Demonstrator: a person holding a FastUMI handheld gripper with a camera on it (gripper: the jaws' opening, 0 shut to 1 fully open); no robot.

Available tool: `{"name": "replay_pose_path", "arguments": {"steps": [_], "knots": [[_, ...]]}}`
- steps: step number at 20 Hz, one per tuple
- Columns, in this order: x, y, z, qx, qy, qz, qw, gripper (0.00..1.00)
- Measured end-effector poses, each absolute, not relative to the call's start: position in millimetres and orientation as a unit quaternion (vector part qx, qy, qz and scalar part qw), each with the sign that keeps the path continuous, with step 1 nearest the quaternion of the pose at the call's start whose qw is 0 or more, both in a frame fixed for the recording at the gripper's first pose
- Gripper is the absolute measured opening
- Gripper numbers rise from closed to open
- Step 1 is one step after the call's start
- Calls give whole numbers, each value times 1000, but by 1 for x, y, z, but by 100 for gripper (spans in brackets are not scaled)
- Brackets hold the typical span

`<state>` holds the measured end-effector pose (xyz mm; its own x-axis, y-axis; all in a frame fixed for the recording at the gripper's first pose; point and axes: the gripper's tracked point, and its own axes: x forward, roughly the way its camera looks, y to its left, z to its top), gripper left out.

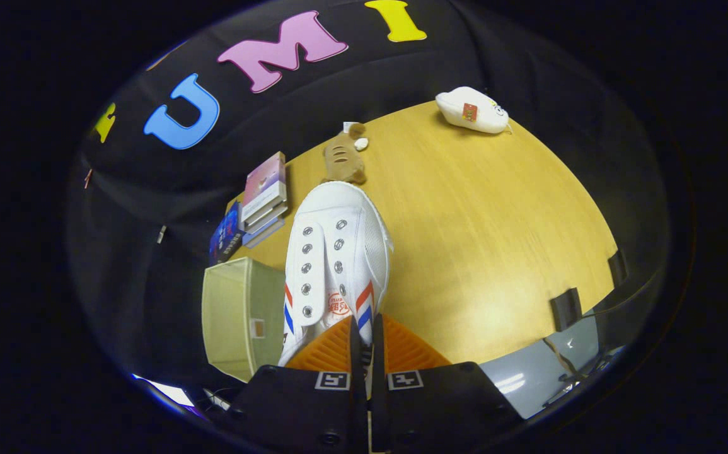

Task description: Open the storage box then place both shoes into the box .Put the left shoe in first, then the right shoe, with the right side of both shoes facing outward in a uniform manner.

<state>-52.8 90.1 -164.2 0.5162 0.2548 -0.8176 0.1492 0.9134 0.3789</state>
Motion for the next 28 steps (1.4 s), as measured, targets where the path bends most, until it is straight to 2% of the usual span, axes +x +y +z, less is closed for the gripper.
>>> {"name": "replay_pose_path", "arguments": {"steps": [11,17,25,26,28], "knots": [[-52,279,-152,172,496,143,839,7],[-55,323,-188,152,525,147,825,7],[-51,330,-219,131,546,117,819,8],[-50,333,-218,136,545,119,819,13],[-45,345,-203,164,532,134,820,33]]}}
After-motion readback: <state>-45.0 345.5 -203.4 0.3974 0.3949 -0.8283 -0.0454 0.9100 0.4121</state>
